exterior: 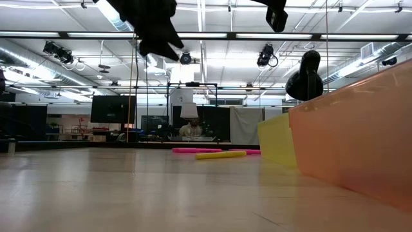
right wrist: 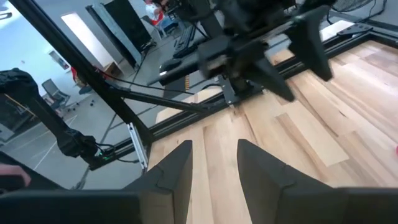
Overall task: Pick & Place Markers
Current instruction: Put the left pink pen into the yellow bin
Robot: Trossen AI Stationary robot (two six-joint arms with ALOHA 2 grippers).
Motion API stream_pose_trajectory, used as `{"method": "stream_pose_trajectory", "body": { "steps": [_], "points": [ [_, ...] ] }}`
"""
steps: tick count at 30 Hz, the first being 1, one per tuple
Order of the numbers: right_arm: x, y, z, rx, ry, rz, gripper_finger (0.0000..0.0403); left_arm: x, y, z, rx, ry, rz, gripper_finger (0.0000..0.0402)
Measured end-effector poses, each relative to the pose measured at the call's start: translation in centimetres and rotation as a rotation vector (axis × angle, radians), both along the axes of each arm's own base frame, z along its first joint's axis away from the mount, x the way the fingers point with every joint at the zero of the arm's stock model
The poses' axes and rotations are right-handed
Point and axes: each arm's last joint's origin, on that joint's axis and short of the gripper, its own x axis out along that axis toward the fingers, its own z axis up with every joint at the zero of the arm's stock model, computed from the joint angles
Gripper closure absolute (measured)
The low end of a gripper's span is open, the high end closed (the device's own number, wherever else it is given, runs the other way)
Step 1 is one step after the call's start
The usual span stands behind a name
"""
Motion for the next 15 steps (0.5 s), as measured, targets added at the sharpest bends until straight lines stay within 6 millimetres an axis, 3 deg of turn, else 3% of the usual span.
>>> {"method": "stream_pose_trajectory", "body": {
  "steps": [15],
  "points": [
    [0.1,0.0,0.6,0.007,-0.067,-0.001,0.0277,-0.2,7.5,-3.6,0.016,0.181,0.038,0.0163]
  ]
}}
